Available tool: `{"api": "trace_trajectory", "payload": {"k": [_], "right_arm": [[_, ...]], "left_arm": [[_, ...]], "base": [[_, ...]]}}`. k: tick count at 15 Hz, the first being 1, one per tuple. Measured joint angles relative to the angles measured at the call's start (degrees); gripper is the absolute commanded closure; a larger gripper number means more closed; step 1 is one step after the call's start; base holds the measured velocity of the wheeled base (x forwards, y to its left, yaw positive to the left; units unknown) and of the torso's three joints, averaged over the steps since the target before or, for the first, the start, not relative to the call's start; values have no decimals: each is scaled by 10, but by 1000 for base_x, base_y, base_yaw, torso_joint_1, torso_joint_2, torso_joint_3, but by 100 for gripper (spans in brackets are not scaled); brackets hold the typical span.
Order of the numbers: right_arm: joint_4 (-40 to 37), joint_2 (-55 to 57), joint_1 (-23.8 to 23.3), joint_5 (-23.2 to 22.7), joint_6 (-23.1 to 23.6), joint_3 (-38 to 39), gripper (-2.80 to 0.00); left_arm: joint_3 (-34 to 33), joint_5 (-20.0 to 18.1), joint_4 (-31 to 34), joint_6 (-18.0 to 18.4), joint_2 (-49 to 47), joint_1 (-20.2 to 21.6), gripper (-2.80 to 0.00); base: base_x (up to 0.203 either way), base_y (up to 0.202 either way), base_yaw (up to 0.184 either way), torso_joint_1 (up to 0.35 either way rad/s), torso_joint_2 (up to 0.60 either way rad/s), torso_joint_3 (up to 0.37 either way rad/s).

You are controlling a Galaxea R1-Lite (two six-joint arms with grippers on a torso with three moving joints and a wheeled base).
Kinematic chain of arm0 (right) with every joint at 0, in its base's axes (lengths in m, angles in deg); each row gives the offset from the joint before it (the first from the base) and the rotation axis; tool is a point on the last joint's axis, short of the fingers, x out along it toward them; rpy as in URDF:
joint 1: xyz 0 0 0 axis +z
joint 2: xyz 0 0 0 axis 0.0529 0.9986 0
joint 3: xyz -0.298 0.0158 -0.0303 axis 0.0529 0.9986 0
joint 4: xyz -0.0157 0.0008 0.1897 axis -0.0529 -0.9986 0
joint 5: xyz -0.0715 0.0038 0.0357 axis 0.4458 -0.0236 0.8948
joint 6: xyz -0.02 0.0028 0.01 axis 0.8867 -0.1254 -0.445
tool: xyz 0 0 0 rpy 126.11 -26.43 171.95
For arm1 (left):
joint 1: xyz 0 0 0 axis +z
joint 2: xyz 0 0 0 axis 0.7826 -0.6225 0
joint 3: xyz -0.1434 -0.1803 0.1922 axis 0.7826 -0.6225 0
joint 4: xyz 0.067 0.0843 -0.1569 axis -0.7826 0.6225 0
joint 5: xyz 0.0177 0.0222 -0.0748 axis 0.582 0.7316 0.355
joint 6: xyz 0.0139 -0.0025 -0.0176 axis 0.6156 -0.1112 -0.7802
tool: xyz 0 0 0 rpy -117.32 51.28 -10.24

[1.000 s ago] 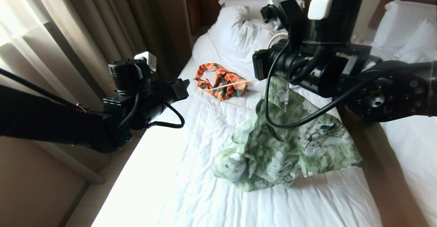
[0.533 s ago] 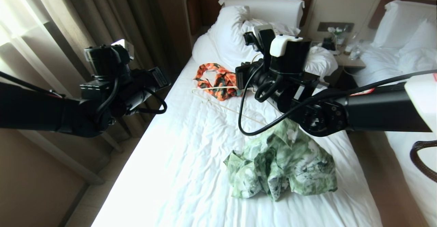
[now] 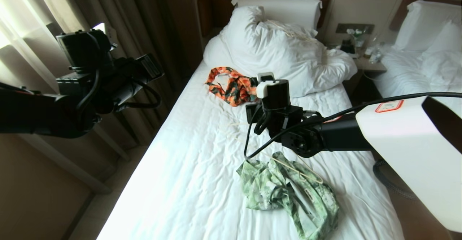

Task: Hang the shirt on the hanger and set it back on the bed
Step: Place the hanger on the bed

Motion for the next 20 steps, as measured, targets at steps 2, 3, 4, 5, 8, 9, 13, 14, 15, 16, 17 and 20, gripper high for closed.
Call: {"api": "trace_trajectory", "payload": {"k": [2,3,4,5,8,9,13,14,15,16,17,20], "right_arm": [[-46,29,-15,1,30,6,0],[-51,46,-23,1,35,6,0],[-55,64,-30,2,41,8,0],[-59,77,-37,2,47,19,0],[-57,96,-54,2,50,49,-280],[-56,98,-56,2,48,53,-280],[-66,64,-54,4,57,116,-280],[-86,44,-53,12,68,148,-280],[-111,21,-53,23,77,176,-280],[-140,0,-53,31,81,198,-280],[-179,-24,-52,33,80,213,-280],[-322,-71,-55,17,18,221,-280]], "left_arm": [[0,3,0,0,11,0,0],[0,3,0,0,15,0,0],[0,4,0,1,18,2,0],[1,4,1,2,21,4,0],[1,4,3,2,29,4,0],[1,3,2,2,30,3,0],[-15,4,3,4,40,-3,0],[-28,4,4,8,44,-10,0],[-43,4,4,15,48,-14,0],[-54,5,4,21,52,-18,0],[-68,5,6,25,58,-23,0],[-95,11,40,43,84,-26,0]], "base": [[0,0,0,0,0,0],[0,0,0,0,0,0],[0,0,0,0,0,0],[0,0,0,0,0,0],[0,0,0,0,0,0],[0,0,0,0,0,0],[0,0,0,0,0,0],[0,0,0,0,0,0],[0,0,0,0,0,0],[0,0,0,0,0,0],[0,0,0,0,0,0],[0,0,0,0,0,0]]}}
